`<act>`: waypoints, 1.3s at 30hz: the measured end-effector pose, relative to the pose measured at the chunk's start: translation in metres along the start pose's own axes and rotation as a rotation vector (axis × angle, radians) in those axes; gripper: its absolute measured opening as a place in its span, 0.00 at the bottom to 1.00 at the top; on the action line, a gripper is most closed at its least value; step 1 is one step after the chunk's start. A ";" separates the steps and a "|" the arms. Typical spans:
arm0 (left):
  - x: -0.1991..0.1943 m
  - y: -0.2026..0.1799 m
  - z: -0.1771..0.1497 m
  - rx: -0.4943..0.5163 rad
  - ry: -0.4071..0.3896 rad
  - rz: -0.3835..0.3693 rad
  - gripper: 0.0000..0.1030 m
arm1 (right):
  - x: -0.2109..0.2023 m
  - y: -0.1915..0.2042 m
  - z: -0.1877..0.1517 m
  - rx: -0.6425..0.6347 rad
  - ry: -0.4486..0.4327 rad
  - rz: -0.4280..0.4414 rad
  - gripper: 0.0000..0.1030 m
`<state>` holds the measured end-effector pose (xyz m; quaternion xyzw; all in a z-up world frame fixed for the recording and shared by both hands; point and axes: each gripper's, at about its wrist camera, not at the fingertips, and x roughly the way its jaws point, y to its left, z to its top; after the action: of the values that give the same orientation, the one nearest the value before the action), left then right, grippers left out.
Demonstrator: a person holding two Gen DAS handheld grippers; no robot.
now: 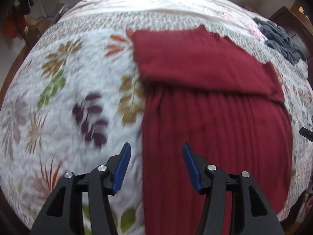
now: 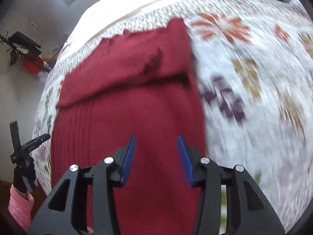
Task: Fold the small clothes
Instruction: 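Grasp the sweater hem with both grippers and lift it toward the collar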
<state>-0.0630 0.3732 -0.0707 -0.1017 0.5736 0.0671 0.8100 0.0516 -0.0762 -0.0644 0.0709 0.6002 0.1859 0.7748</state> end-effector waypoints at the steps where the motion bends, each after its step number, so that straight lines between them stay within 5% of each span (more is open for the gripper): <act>1: -0.002 0.003 -0.012 -0.003 0.018 -0.001 0.54 | -0.004 -0.004 -0.019 -0.001 0.015 -0.018 0.45; 8: -0.016 0.017 -0.097 -0.029 0.126 -0.029 0.55 | -0.020 -0.010 -0.096 -0.002 0.087 -0.073 0.48; 14: -0.025 0.023 -0.131 -0.057 0.157 -0.080 0.55 | -0.031 -0.015 -0.135 0.012 0.119 -0.062 0.51; 27: -0.017 0.007 -0.154 -0.028 0.187 -0.128 0.55 | -0.014 -0.033 -0.178 0.073 0.201 -0.056 0.51; 31: -0.014 -0.008 -0.156 -0.025 0.199 -0.169 0.47 | -0.009 -0.024 -0.180 0.054 0.209 -0.007 0.29; 39: -0.009 0.004 -0.159 -0.045 0.229 -0.172 0.49 | 0.004 -0.031 -0.177 0.104 0.226 0.015 0.32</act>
<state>-0.2123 0.3387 -0.1132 -0.1754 0.6498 -0.0017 0.7396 -0.1103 -0.1232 -0.1264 0.0939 0.6920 0.1672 0.6960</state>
